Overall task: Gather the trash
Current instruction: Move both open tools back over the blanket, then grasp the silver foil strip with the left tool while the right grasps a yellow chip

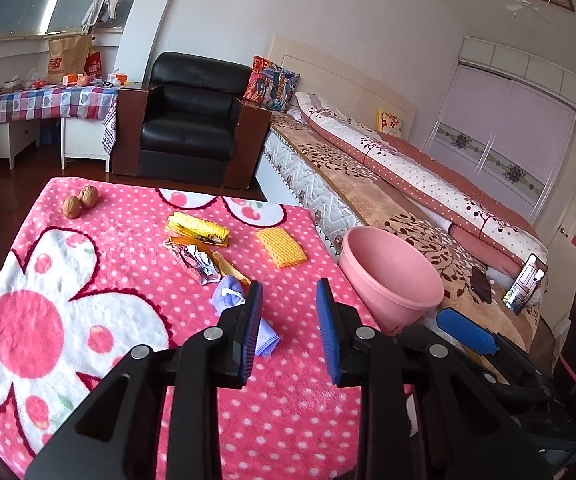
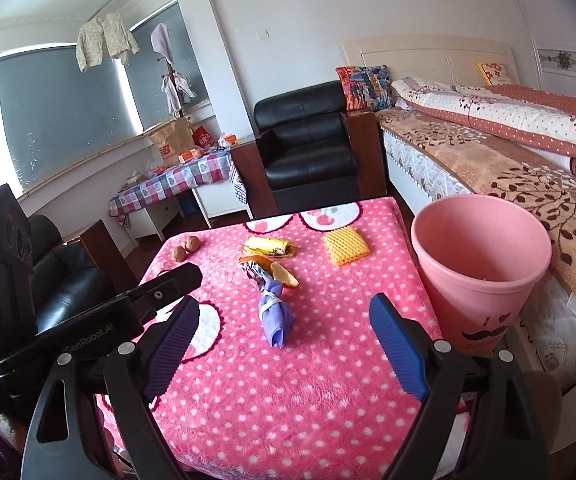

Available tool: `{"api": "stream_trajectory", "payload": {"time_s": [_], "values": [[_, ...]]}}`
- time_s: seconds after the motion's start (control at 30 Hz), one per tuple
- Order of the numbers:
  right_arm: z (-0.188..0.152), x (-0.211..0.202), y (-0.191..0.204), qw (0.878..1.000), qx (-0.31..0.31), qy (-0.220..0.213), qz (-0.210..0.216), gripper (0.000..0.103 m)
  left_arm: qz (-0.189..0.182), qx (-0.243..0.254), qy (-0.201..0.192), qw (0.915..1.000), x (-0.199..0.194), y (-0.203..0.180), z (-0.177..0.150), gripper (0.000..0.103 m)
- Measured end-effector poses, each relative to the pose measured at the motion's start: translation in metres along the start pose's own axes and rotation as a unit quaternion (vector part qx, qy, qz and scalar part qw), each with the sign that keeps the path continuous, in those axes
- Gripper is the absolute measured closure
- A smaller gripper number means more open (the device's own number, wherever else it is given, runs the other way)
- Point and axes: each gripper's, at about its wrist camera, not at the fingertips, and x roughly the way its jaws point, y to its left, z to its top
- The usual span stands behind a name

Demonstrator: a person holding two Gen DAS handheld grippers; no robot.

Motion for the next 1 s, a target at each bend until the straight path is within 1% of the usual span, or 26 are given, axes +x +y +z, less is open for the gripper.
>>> {"api": "stream_trajectory", "payload": {"time_s": [0.07,0.13,0.23,0.3,0.4,0.47,0.57,0.63,0.77,0.87,0.9,1.0], "values": [[0.002,0.005,0.000,1.000,0.001,0.005,-0.002,0.017,0.014,0.004,-0.001,0.9999,0.002,0.000,0.001,0.075],[0.002,0.012,0.000,1.000,0.002,0.016,-0.002,0.017,0.014,-0.001,0.003,0.9999,0.007,0.004,0.002,0.075],[0.005,0.025,0.005,0.999,-0.015,0.040,-0.018,0.017,0.012,-0.009,0.001,0.9999,0.010,0.012,0.004,0.075],[0.006,0.031,0.006,0.999,-0.020,0.050,-0.005,0.017,0.015,-0.011,-0.009,0.9998,0.007,0.021,0.009,0.075],[0.006,0.035,0.005,0.998,-0.026,0.050,-0.008,0.017,0.040,-0.015,-0.028,0.9987,0.001,0.036,0.015,0.075],[0.006,0.041,0.003,0.998,-0.030,0.054,-0.002,0.017,0.056,-0.029,-0.028,0.9976,0.000,0.051,0.017,0.075],[0.008,0.054,-0.001,0.998,-0.029,0.064,-0.003,0.018,0.085,-0.044,-0.012,0.9953,0.005,0.071,0.016,0.075],[0.010,0.062,-0.004,0.997,-0.030,0.066,0.001,0.020,0.092,-0.054,0.004,0.9942,0.011,0.081,0.014,0.075],[0.010,0.079,-0.008,0.996,-0.033,0.085,0.015,0.028,0.091,-0.074,0.040,0.9922,0.027,0.093,0.011,0.075],[0.009,0.090,-0.011,0.994,-0.030,0.102,0.030,0.036,0.091,-0.069,0.055,0.9920,0.038,0.092,0.009,0.075],[0.008,0.093,-0.012,0.993,-0.031,0.106,0.033,0.040,0.089,-0.068,0.061,0.9918,0.043,0.092,0.010,0.075],[0.007,0.103,-0.017,0.992,-0.027,0.117,0.041,0.047,0.077,-0.073,0.079,0.9912,0.062,0.090,0.014,0.075]]}}
